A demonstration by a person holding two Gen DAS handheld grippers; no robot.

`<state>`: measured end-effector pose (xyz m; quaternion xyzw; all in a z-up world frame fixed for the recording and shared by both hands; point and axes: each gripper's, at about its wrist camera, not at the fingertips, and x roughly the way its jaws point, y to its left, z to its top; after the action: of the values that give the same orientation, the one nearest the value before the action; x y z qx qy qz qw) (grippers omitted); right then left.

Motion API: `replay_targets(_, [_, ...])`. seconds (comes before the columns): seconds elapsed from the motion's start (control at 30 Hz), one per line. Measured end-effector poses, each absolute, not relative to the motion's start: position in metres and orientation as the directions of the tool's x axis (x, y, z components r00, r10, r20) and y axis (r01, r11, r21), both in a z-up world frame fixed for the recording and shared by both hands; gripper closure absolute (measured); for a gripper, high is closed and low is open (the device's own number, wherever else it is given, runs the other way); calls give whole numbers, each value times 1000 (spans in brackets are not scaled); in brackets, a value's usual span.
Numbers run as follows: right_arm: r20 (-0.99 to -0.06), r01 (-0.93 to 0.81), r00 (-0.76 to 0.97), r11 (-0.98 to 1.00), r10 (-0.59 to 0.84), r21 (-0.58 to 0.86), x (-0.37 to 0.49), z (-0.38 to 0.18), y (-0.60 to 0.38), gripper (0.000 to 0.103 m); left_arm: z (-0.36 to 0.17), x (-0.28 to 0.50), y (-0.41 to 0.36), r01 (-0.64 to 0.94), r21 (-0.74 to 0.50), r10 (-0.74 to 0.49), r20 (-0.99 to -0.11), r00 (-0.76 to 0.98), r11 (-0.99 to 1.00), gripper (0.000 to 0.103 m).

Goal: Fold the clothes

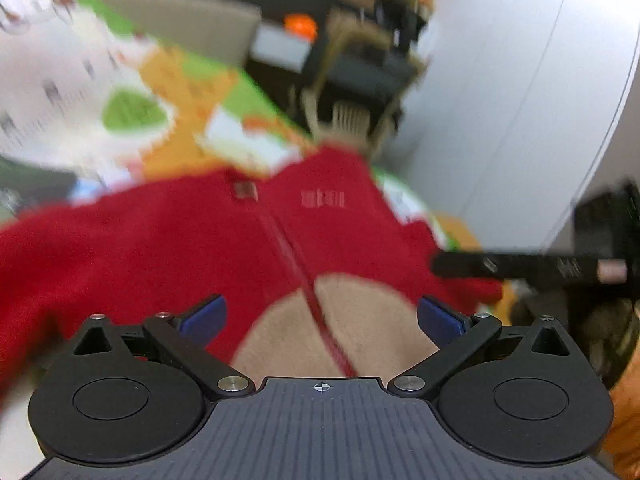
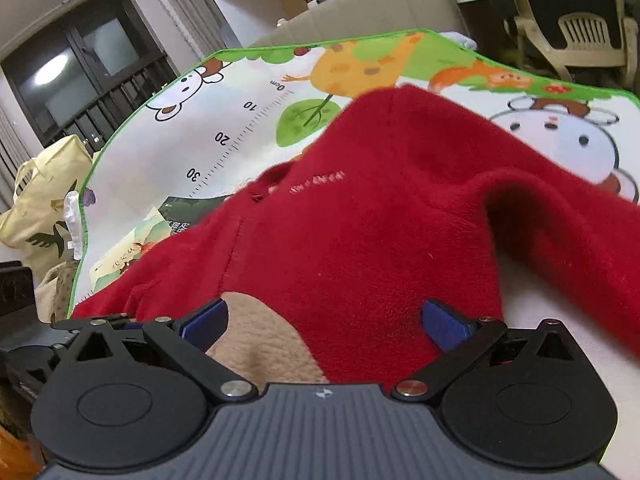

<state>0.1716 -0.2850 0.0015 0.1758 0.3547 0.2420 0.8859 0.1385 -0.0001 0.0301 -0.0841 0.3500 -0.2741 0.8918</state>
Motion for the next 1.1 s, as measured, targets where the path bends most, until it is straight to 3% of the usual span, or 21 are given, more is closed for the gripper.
replay_targets(0.13, [-533, -299, 627, 808, 568, 508, 166, -8, -285, 0, 3, 151, -2, 400, -327, -506, -689, 519, 856, 0])
replay_targets(0.23, [-523, -380, 648, 830, 554, 409, 156, -11, -277, 0, -7, 147, -2, 409, -302, -490, -706, 511, 861, 0])
replay_targets(0.43, [-441, -374, 675, 789, 592, 488, 146, -13, -294, 0, 9, 152, -8, 478, -214, -464, -733, 497, 852, 0])
replay_targets(0.5, [-435, -374, 673, 783, 598, 498, 147, -13, -296, 0, 37, 166, -1, 461, -196, -465, -658, 593, 865, 0])
replay_targets(0.6, [-442, -376, 673, 789, 593, 486, 146, -11, -295, 0, 79, 207, 1, 404, -74, -373, -560, 740, 912, 0])
replay_targets(0.73, [-462, -416, 703, 839, 541, 350, 150, 18, -294, 0, 80, 297, -11, 370, 44, -275, -591, 758, 928, 0])
replay_targets(0.83, [-409, -423, 763, 866, 500, 268, 175, 65, -311, 0, 44, 351, -24, 419, 31, -271, -719, 640, 907, 0])
replay_targets(0.93, [-409, -425, 762, 865, 501, 268, 234, 98, -320, 1, 27, 359, -20, 410, -17, -290, -733, 616, 912, 1])
replay_targets(1.07, [-537, -430, 691, 872, 484, 233, 320, 84, -295, 11, 24, 344, 0, 412, -101, -357, -706, 612, 905, 1])
replay_targets(1.1, [-583, -431, 653, 871, 482, 237, 335, 72, -287, 20, 25, 340, 7, 397, -129, -367, -701, 611, 909, 1])
